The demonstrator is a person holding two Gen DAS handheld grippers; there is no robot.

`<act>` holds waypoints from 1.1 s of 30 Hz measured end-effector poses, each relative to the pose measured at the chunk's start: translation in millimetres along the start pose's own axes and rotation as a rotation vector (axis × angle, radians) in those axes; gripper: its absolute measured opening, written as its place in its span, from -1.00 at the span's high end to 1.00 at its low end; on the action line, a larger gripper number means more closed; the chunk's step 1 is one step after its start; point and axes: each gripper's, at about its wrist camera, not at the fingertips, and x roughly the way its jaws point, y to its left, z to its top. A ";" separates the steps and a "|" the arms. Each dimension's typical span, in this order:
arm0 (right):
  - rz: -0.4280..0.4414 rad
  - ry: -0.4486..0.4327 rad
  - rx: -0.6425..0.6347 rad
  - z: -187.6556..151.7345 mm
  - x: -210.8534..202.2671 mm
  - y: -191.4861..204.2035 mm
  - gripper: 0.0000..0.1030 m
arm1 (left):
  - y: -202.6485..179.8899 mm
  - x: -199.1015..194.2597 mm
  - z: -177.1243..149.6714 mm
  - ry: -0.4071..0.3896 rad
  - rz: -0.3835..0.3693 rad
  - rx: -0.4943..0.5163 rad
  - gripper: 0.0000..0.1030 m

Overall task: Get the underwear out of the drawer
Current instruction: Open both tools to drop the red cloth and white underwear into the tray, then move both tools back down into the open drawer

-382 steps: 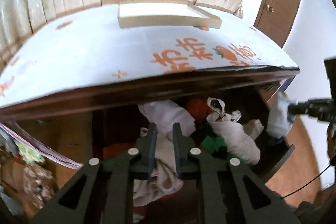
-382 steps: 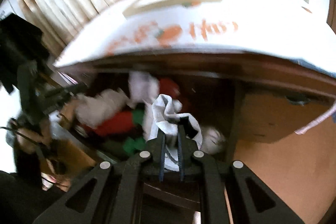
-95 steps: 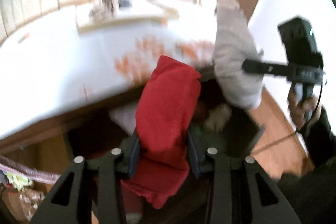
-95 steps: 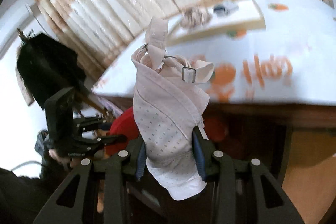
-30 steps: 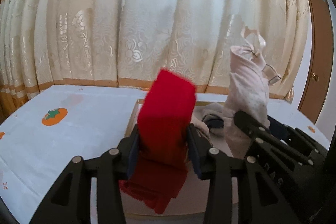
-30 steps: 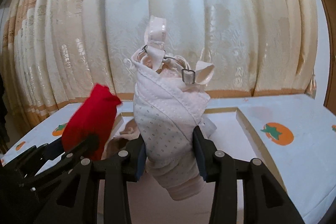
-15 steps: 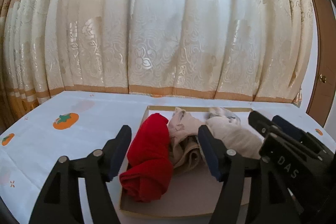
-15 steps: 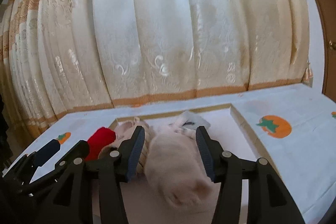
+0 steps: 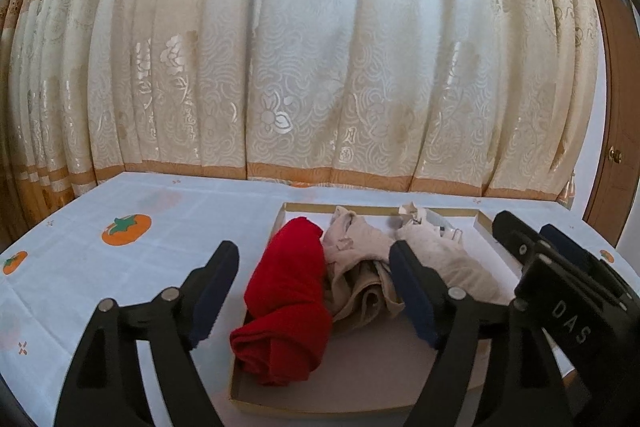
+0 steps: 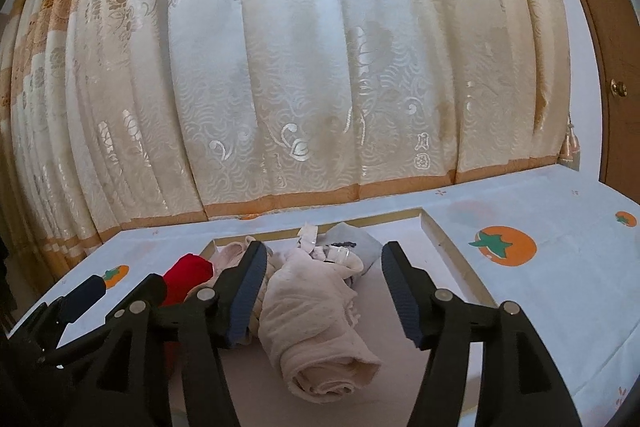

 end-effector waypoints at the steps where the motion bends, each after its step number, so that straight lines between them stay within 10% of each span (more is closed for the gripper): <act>1: 0.000 -0.005 0.001 -0.1 -1.2 -0.2 -0.22 | -0.2 -1.9 -0.1 -0.012 0.003 0.003 -0.53; 17: 0.089 -0.011 0.192 -4.6 -42.3 -39.1 -0.22 | 23.5 -54.7 7.5 -0.021 -0.032 -0.038 -0.90; 33: 0.271 0.116 0.248 -16.1 -193.9 -68.4 -0.23 | 18.2 -162.4 -42.3 0.205 -0.166 0.107 -0.91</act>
